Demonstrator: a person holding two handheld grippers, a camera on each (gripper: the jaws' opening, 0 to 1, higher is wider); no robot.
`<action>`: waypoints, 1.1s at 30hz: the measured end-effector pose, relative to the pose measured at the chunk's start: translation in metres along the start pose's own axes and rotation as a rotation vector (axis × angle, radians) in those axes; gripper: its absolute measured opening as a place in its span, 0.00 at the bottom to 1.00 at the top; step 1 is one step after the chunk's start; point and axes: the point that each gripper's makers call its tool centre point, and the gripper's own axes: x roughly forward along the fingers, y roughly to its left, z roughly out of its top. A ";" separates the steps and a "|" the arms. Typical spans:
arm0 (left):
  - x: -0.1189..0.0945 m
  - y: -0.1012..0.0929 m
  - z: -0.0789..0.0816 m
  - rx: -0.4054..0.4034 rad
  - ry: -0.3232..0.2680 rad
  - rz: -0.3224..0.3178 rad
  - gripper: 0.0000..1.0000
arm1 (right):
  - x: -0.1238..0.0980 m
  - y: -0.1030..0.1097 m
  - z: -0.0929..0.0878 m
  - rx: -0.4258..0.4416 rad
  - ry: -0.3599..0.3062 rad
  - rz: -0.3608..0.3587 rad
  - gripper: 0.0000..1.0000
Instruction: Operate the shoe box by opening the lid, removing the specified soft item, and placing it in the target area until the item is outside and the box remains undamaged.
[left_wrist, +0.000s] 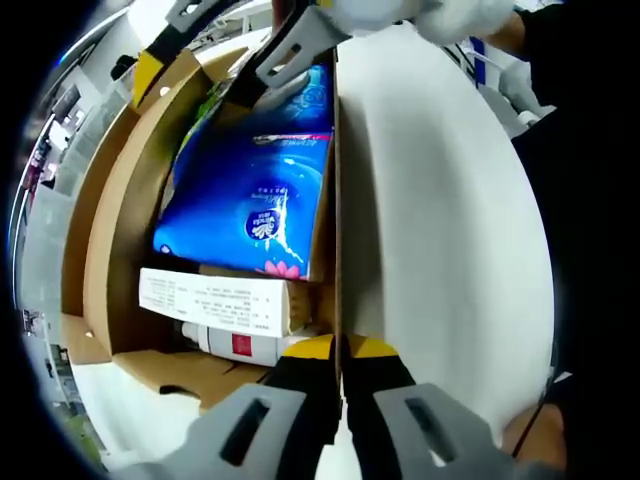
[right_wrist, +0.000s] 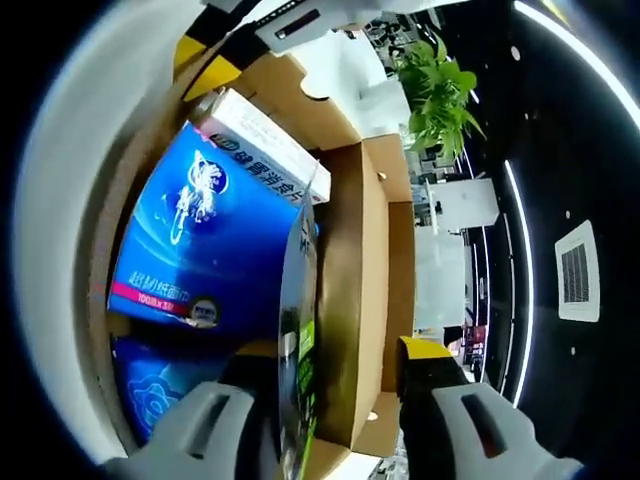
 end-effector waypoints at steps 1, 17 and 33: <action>0.000 0.000 0.000 0.000 0.000 0.000 0.02 | 0.000 0.000 0.000 0.003 0.001 0.000 0.41; 0.000 0.000 0.000 -0.001 0.001 0.001 0.02 | 0.007 0.016 -0.002 0.039 0.004 0.056 0.18; 0.001 0.001 0.001 0.004 0.000 0.001 0.02 | 0.009 0.023 -0.002 0.012 0.013 0.077 0.05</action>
